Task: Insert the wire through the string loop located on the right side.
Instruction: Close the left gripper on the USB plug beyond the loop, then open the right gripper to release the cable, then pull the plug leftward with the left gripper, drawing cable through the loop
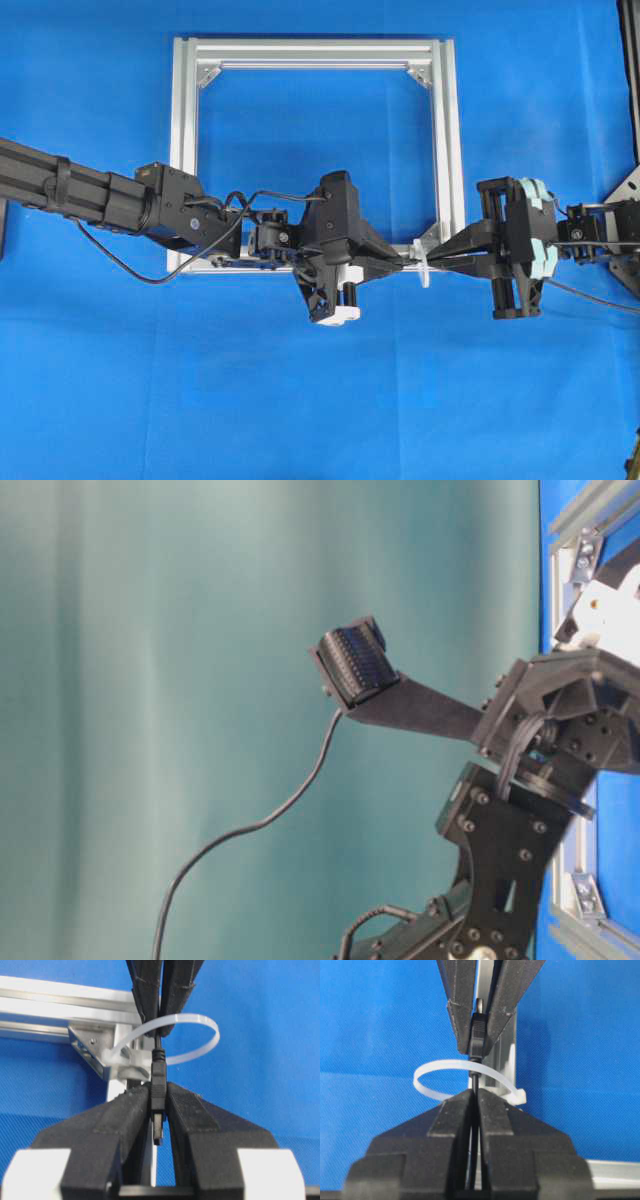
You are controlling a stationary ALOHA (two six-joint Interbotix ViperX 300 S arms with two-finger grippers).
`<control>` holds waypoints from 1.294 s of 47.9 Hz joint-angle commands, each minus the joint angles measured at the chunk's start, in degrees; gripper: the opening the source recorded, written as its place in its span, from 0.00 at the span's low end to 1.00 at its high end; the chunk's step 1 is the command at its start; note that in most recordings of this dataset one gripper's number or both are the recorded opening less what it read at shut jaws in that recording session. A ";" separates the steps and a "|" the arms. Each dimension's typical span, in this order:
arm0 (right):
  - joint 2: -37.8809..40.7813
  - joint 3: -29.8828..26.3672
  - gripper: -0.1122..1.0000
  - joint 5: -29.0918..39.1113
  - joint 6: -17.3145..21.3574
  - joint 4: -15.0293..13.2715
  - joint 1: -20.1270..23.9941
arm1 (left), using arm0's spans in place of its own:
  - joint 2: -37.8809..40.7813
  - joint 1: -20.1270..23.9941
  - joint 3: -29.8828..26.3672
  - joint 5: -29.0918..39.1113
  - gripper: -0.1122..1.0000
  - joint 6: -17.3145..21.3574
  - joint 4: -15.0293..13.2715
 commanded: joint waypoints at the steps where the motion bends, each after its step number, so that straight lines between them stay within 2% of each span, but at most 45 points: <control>1: -0.44 -0.70 0.17 0.44 0.09 -0.09 0.09 | -1.49 0.18 -1.05 -0.35 0.17 0.09 0.09; 6: -0.44 -0.70 0.37 1.32 0.18 0.09 0.09 | -1.49 0.18 -1.05 -0.35 0.17 0.09 0.09; 14: -0.44 -0.70 0.83 1.85 0.09 0.09 0.09 | -1.49 0.18 -1.05 -0.35 0.17 0.00 0.09; 16: -0.44 -0.70 0.91 1.76 0.09 0.09 0.09 | -1.49 0.18 -1.14 -0.35 0.17 0.00 0.09; 18: -0.53 -0.70 0.95 1.76 0.09 0.09 0.09 | -1.49 0.18 -1.14 -0.44 0.17 0.00 0.09; 23: -0.44 -0.70 0.92 1.76 0.09 0.09 0.09 | -1.49 0.18 -1.23 -0.35 0.17 0.09 0.09; 33: -0.53 -0.70 0.93 1.58 0.09 0.09 0.09 | -2.02 -0.18 -0.88 -0.35 0.17 0.09 0.09; 40: -0.44 -0.70 0.93 1.67 0.09 0.09 0.09 | -4.48 -0.53 1.58 -0.26 0.17 0.18 0.09; 52: -0.44 -0.70 0.93 1.67 0.00 0.09 0.09 | -12.57 -0.88 12.30 -0.35 0.17 0.09 0.09; 62: -0.53 -0.79 0.93 1.67 0.00 0.00 0.09 | -21.88 -1.23 23.73 -0.53 0.17 -0.62 0.09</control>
